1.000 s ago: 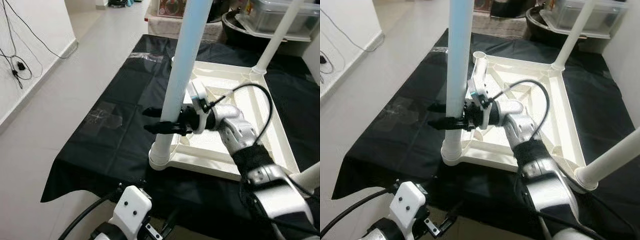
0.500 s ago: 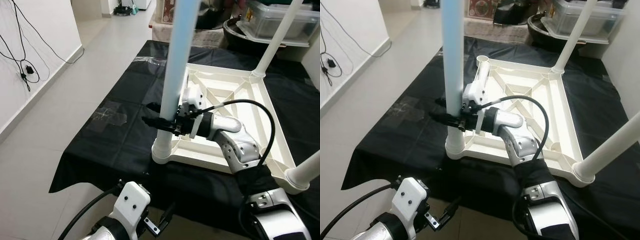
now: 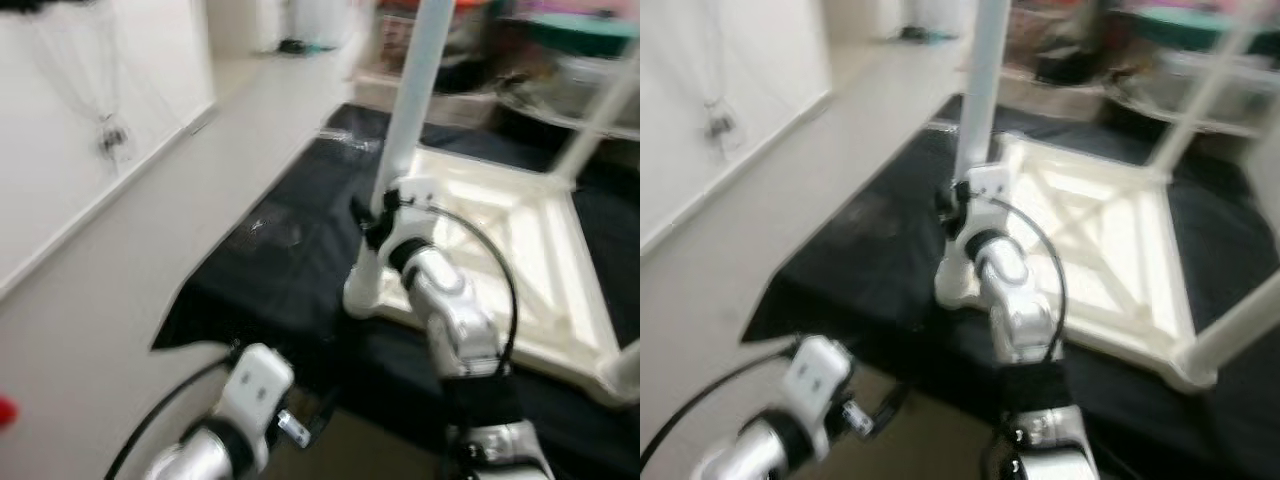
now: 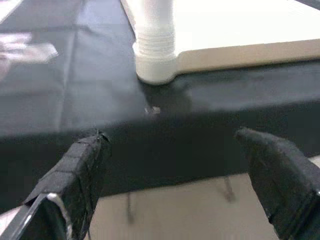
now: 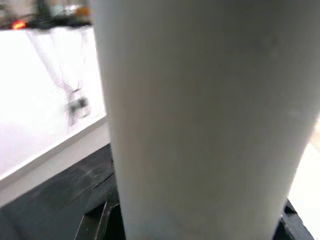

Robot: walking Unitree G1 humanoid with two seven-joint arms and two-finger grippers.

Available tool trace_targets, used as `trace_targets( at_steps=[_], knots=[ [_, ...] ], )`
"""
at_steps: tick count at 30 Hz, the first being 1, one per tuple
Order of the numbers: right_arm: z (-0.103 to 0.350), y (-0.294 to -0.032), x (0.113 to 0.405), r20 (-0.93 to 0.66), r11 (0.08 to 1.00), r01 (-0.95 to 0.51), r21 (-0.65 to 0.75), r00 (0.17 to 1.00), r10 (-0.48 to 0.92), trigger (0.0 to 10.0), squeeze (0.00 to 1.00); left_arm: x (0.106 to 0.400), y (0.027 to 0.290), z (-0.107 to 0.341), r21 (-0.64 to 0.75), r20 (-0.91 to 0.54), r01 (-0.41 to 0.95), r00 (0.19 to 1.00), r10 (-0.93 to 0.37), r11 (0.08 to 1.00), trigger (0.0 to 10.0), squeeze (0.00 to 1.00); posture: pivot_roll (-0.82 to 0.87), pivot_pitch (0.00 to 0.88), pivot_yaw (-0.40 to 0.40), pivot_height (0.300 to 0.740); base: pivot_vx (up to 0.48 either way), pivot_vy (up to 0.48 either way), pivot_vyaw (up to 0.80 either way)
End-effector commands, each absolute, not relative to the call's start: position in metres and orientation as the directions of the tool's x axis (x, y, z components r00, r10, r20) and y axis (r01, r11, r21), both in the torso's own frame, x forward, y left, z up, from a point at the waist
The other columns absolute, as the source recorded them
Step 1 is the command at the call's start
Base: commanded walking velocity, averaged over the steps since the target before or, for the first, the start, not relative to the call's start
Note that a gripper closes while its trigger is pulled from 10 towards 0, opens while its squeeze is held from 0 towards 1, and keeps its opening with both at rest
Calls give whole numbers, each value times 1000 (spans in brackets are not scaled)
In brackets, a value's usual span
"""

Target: Building children table

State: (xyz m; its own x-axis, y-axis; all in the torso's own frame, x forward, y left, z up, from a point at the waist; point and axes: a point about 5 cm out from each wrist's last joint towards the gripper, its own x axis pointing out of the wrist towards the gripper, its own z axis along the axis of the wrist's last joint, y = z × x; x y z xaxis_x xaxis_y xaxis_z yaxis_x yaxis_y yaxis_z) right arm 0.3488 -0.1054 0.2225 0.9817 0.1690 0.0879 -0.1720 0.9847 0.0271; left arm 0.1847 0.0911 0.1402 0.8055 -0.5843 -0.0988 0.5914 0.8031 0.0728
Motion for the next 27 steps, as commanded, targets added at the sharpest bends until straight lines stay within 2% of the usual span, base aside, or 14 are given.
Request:
trace_targets(
  at_steps=[1, 5, 9, 13, 20, 27],
  knots=[
    [184, -112, 344, -71, 997, -59, 54, 996, 63, 10000, 0, 186, 91, 139, 77, -100, 601, 799, -593, 796, 10000, 0, 200, 119, -88, 740, 0, 0, 0],
    [188, -109, 340, -50, 998, 0, 63, 999, 3, 10000, 0, 187, 91, 138, 77, -98, 601, 799, -594, 796, 10000, 0, 201, 116, -88, 740, 0, 0, 0],
    [192, -101, 334, -17, 989, 129, 67, 992, -129, 10000, 0, 189, 91, 136, 80, -97, 603, 797, -596, 794, 10000, 0, 206, 107, -88, 740, 0, 0, 0],
    [195, -97, 333, -8, 982, 170, 83, 985, -170, 10000, 0, 188, 91, 136, 79, -96, 603, 797, -596, 794, 10000, 0, 206, 100, -87, 740, 0, 0, 0],
    [198, -94, 330, -5, 934, 341, 104, 939, -343, 10000, 0, 188, 90, 135, 76, -96, 608, 793, -601, 790, 10000, 0, 213, 95, -87, 740, 0, 0, 0],
    [199, -88, 326, -99, 874, 470, 119, 882, -461, 10000, 0, 188, 91, 133, 74, -99, 609, 793, -602, 790, 10000, 0, 216, 86, -84, 740, 0, 0, 0]
  ],
)
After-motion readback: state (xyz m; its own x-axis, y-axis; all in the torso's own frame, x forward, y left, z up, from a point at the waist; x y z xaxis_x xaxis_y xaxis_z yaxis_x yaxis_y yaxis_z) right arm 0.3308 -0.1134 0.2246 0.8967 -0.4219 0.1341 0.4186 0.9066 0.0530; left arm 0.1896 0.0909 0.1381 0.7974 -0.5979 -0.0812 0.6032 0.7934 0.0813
